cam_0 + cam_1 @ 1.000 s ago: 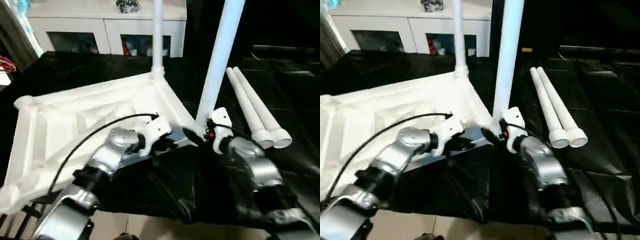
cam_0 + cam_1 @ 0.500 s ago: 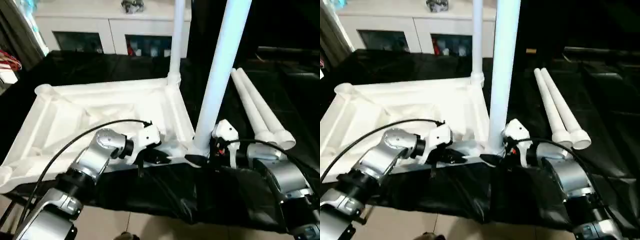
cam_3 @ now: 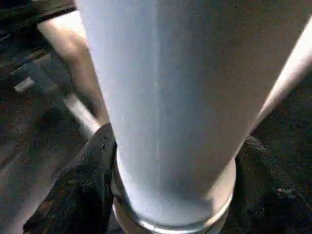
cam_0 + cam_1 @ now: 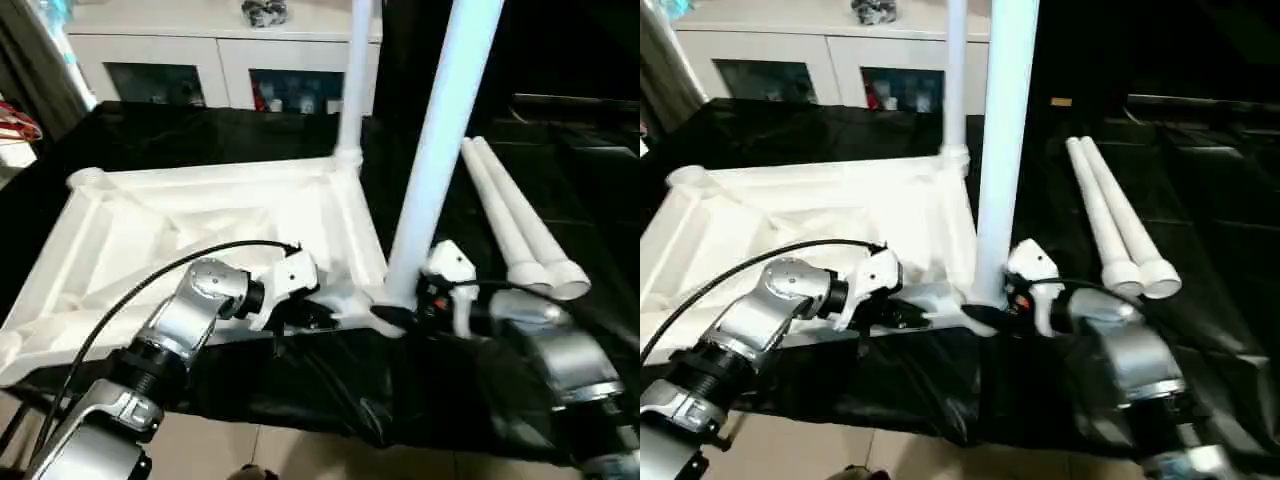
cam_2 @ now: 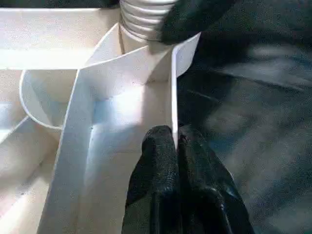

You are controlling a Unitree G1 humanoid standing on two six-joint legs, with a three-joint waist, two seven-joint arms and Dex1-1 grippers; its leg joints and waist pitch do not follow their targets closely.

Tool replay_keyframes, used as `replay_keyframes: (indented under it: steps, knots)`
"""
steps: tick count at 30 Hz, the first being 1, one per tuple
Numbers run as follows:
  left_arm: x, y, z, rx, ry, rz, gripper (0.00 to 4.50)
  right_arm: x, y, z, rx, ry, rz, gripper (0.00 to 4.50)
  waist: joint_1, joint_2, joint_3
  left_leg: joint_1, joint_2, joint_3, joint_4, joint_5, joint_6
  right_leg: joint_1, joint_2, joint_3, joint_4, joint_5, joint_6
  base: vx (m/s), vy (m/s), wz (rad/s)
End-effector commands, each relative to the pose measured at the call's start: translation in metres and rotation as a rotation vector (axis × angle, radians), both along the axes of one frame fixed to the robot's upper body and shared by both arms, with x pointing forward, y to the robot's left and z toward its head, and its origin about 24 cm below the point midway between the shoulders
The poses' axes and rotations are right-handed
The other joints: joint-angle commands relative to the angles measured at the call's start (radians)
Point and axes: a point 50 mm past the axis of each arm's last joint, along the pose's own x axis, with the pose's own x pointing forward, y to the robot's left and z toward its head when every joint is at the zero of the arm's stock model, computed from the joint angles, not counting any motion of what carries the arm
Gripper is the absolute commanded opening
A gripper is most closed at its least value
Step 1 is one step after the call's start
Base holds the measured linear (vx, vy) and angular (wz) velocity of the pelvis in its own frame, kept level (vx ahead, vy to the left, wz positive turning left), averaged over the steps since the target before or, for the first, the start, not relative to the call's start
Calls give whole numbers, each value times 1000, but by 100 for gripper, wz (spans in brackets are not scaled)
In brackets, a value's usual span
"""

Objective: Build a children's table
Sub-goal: Rotate leg to tighten

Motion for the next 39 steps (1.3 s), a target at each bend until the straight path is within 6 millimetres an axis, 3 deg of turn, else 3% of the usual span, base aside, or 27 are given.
replay_keyframes:
  steps: [1, 2, 5, 6, 7, 9, 10, 12, 19, 26, 28, 32, 39]
  knots:
    - [9, -25, 8, -26, -69, 46, 0, 10, 8, -9, -5, 1, -153, 270, -5, -9, -62, 32, 36, -23, -74, -339, -10, 28, -48, 31, -89, -333, -198, 0, 0, 0]
    - [21, -33, 8, -9, -112, 169, 0, 21, 13, -15, 35, 31, -334, 270, -10, -8, -61, 38, 32, -21, -72, -363, -23, 21, -45, 31, -94, -360, -196, 0, 0, 0]
    - [27, -42, 9, -13, -132, 250, 0, 28, 19, -19, 65, 60, -452, 269, -13, -12, -61, 39, 30, -27, -73, -372, -36, 23, -49, 29, -100, -405, -177, 0, 0, 0]
    - [28, -43, 9, -18, -132, 258, 0, 29, 20, -19, 66, 61, -461, 269, -11, -11, -62, 39, 31, -27, -73, -372, -29, 24, -49, 29, -103, -399, -171, 0, 0, 0]
    - [30, -52, 11, -41, -131, 297, 0, 34, 28, -20, 71, 63, -507, 269, -14, -10, -63, 32, 31, -27, -75, -357, -22, 29, -46, 29, -99, -363, -172, 0, 0, 0]
    - [30, -58, 13, -56, -133, 302, 0, 36, 35, -19, 68, 50, -506, 269, -13, -10, -65, 35, 30, -25, -73, -351, -19, 27, -45, 29, -98, -335, -178, 0, 0, 0]
    - [28, -63, 14, -70, -137, 289, 0, 37, 42, -17, 77, 33, -488, 269, -14, -11, -64, 30, 30, -26, -75, -343, -12, 31, -46, 28, -97, -320, -183, 0, 0, 0]
    - [24, -68, 14, -85, -142, 246, 0, 39, 49, -13, 93, 8, -456, 325, -13, -11, -66, 28, 30, -24, -73, -325, -2, 33, -46, 29, -95, -292, -185, 0, 0, 0]
    - [16, -65, 12, -99, -139, 149, 0, 38, 42, -8, 92, -13, -403, 394, -12, -9, -68, 27, 32, -22, -72, -290, 23, 36, -45, 29, -88, -236, -207, 0, 0, 0]
    - [5, -48, 11, -95, -112, 3, 0, 26, 20, -1, 34, -72, -187, 394, -5, -10, -68, 23, 33, -21, -69, -272, 41, 46, -45, 27, -83, -195, -218, 0, 0, 0]
    - [3, -42, 11, -84, -101, -38, 0, 21, 14, 1, 28, -69, -109, 394, -5, -6, -68, 23, 37, -21, -68, -274, 51, 43, -46, 30, -81, -184, -224, 0, 0, 0]
    - [3, -33, 11, -63, -86, -70, 0, 12, 6, 4, 22, -50, 2, 394, 0, -6, -65, 32, 39, -19, -71, -301, 42, 38, -44, 30, -85, -216, -231, 0, 0, 0]
    - [-1, -18, 10, -31, -39, -132, 0, -1, -2, 7, -3, -34, 137, 369, 8, -8, -66, 27, 40, -21, -72, -286, 36, 41, -47, 31, -81, -218, -228, 0, 0, 0]
